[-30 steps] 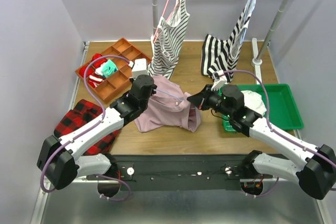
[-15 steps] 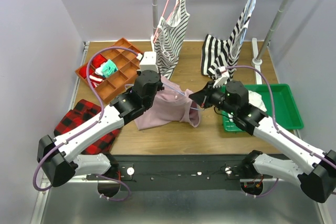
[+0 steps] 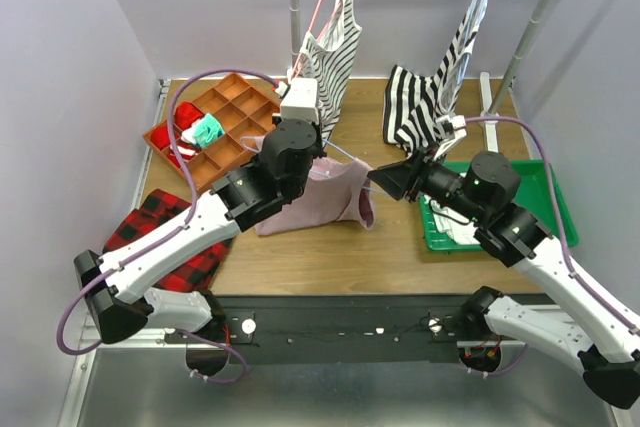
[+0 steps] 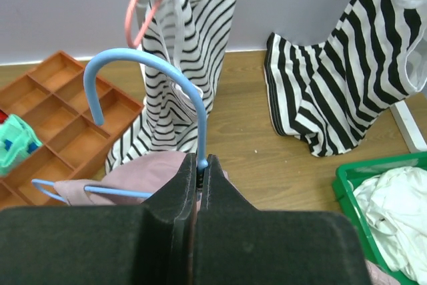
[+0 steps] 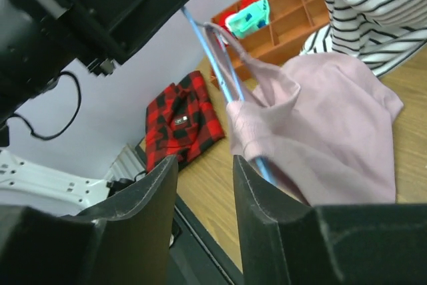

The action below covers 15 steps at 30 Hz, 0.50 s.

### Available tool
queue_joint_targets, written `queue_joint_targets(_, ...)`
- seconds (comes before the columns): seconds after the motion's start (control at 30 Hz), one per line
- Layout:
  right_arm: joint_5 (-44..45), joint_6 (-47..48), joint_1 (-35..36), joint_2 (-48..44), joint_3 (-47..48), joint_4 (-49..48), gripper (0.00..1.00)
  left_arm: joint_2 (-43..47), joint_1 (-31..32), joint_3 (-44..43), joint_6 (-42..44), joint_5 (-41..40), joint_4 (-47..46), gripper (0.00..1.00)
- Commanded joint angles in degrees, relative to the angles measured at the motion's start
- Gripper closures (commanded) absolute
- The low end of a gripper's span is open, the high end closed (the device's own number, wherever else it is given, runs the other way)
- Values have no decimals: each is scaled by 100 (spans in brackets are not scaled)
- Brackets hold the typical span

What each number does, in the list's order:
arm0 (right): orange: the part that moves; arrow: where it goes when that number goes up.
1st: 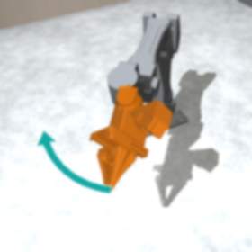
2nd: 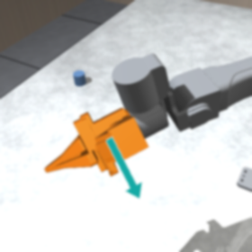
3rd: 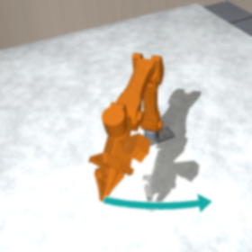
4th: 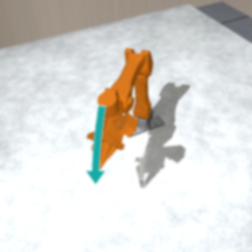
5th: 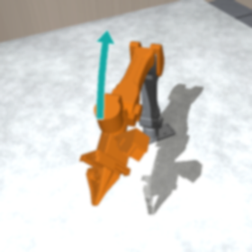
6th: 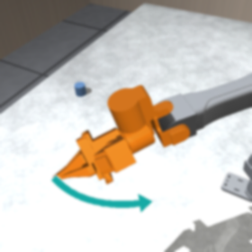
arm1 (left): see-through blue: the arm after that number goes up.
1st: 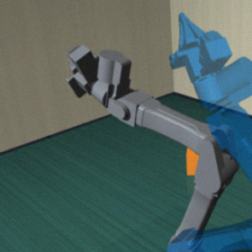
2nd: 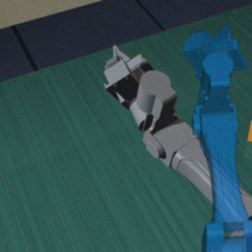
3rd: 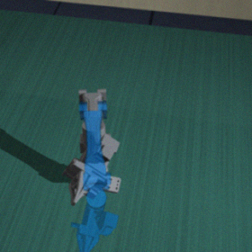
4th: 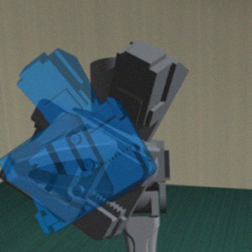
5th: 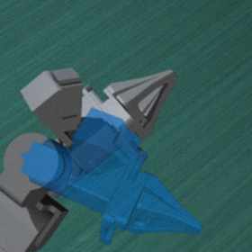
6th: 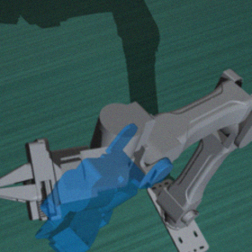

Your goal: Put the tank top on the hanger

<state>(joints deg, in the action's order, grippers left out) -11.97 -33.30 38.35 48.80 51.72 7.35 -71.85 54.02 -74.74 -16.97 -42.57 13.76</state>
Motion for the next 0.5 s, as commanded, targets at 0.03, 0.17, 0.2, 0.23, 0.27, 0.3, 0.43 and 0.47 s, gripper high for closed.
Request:
queue_joint_targets(0.03, 253, 280, 24, -344, 698, 872, 48, -179, 179, -1181, 817, -498, 293, 100)
queue_joint_targets(0.17, 1169, 499, 24, -494, 1242, 1312, 47, -539, 407, -2627, 1406, -401, 925, 100)
queue_joint_targets(0.2, 1405, 543, 24, -459, 1365, 1373, 47, -688, 486, -2990, 1773, -454, 1318, 100)
queue_joint_targets(0.23, 1608, 587, 24, -424, 1628, 1391, 48, -1011, 609, -3351, 2029, -689, 1470, 100)
queue_joint_targets(0.27, 1679, 657, 24, -389, 1752, 1391, 47, -1163, 845, -3998, 2257, -866, 1550, 100)
queue_joint_targets(0.3, 1706, 693, 24, -345, 1858, 1322, 48, -1303, 1004, -4292, 2573, -1085, 1629, 100)
queue_joint_targets(0.43, 1803, 886, 24, 93, 2604, 1330, 47, -1988, 1584, -5523, 4065, -1710, 1341, 100)
queue_joint_targets(0.47, 1751, 939, 24, 165, 2867, 1330, 47, -2043, 1733, -5777, 4340, -1885, 1157, 100)
